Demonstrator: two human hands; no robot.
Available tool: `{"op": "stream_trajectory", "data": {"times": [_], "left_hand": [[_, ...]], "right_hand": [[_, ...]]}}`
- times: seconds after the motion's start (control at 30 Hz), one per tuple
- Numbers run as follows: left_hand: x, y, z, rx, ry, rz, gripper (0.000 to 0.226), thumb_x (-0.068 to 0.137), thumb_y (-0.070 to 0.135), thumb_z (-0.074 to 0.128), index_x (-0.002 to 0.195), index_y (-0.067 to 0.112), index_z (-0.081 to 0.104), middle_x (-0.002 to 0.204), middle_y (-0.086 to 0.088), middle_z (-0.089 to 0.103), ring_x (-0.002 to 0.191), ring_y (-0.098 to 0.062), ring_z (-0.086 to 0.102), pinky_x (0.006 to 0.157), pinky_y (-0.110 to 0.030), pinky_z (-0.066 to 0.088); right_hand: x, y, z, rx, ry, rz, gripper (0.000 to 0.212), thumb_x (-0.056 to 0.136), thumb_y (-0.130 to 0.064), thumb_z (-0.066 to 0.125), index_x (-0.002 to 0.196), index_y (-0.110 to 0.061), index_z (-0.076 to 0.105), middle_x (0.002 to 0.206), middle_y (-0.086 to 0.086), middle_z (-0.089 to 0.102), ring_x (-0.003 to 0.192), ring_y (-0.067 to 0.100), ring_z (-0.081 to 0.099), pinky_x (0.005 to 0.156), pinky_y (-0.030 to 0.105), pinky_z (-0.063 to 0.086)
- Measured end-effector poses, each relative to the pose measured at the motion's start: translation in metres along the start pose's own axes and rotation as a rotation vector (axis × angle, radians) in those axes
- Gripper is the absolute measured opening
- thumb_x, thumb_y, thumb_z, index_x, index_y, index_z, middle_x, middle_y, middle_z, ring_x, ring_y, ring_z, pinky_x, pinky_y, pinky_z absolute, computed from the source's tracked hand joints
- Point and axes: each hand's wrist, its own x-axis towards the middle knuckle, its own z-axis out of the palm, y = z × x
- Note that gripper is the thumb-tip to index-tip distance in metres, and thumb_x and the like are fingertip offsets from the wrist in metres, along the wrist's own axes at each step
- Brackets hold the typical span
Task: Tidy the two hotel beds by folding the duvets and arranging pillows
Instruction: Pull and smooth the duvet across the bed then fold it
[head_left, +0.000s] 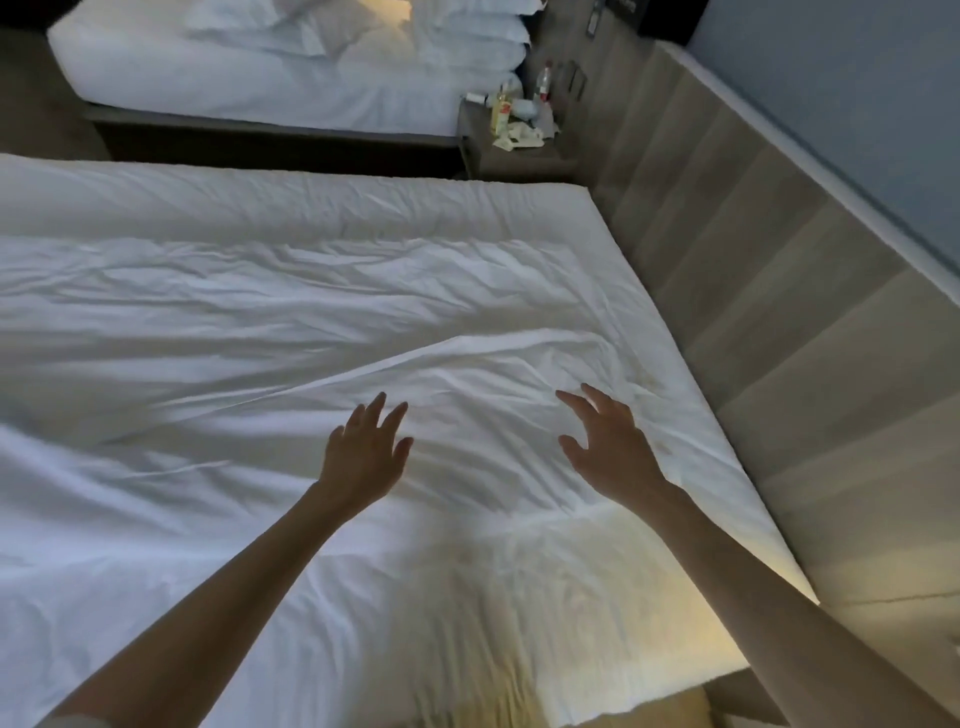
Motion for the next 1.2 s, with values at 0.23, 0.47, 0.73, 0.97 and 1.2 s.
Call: {"op": "stream_trajectory", "data": {"times": [0.23, 0.47, 0.73, 0.97, 1.2], "left_hand": [[0.052, -0.042, 0.025, -0.091, -0.064, -0.170, 0.054, 0.101, 0.038, 0.041, 0.152, 0.027, 0.026, 0.160, -0.001, 0.016, 0.138, -0.029, 0.035, 0.101, -0.045, 0.041], [0.103, -0.089, 0.074, -0.132, -0.066, -0.355, 0.060, 0.099, 0.038, 0.045, 0.153, 0.027, 0.021, 0.162, 0.000, 0.010, 0.135, -0.029, 0.038, 0.098, -0.047, 0.043], [0.160, -0.148, 0.135, -0.103, -0.120, -0.538, 0.091, 0.091, 0.040, 0.061, 0.154, 0.030, -0.003, 0.160, -0.005, -0.020, 0.122, -0.039, 0.050, 0.094, -0.047, 0.046], [0.198, -0.186, 0.168, -0.203, -0.054, -0.493, 0.093, 0.077, 0.029, 0.077, 0.152, 0.029, 0.022, 0.147, -0.006, 0.028, 0.117, -0.032, 0.055, 0.094, -0.042, 0.046], [0.207, -0.174, 0.165, -0.161, 0.133, -0.463, 0.020, 0.092, 0.013, 0.061, 0.109, 0.004, 0.063, 0.106, -0.014, 0.059, 0.097, -0.037, 0.060, 0.079, -0.038, 0.043]], "right_hand": [[0.107, -0.010, 0.039, -0.067, -0.201, -0.147, 0.056, 0.097, -0.032, 0.047, 0.150, -0.034, 0.027, 0.160, 0.000, 0.014, 0.144, 0.025, 0.018, 0.114, 0.049, 0.022], [0.216, -0.019, 0.099, -0.020, -0.322, -0.214, 0.056, 0.096, -0.031, 0.049, 0.148, -0.035, 0.029, 0.159, -0.002, 0.017, 0.141, 0.026, 0.022, 0.111, 0.050, 0.028], [0.306, -0.026, 0.177, -0.012, -0.401, -0.336, 0.066, 0.094, -0.037, 0.055, 0.151, -0.035, 0.022, 0.162, -0.005, 0.004, 0.143, 0.023, 0.026, 0.108, 0.042, 0.035], [0.340, 0.002, 0.251, -0.038, -0.435, -0.230, 0.063, 0.090, -0.044, 0.058, 0.142, -0.021, 0.032, 0.146, 0.002, 0.032, 0.119, 0.034, 0.051, 0.084, 0.037, 0.051], [0.327, 0.002, 0.239, -0.158, -0.242, -0.380, 0.039, 0.096, -0.045, 0.046, 0.128, -0.022, 0.048, 0.132, 0.000, 0.054, 0.116, 0.027, 0.057, 0.090, 0.037, 0.044]]}}
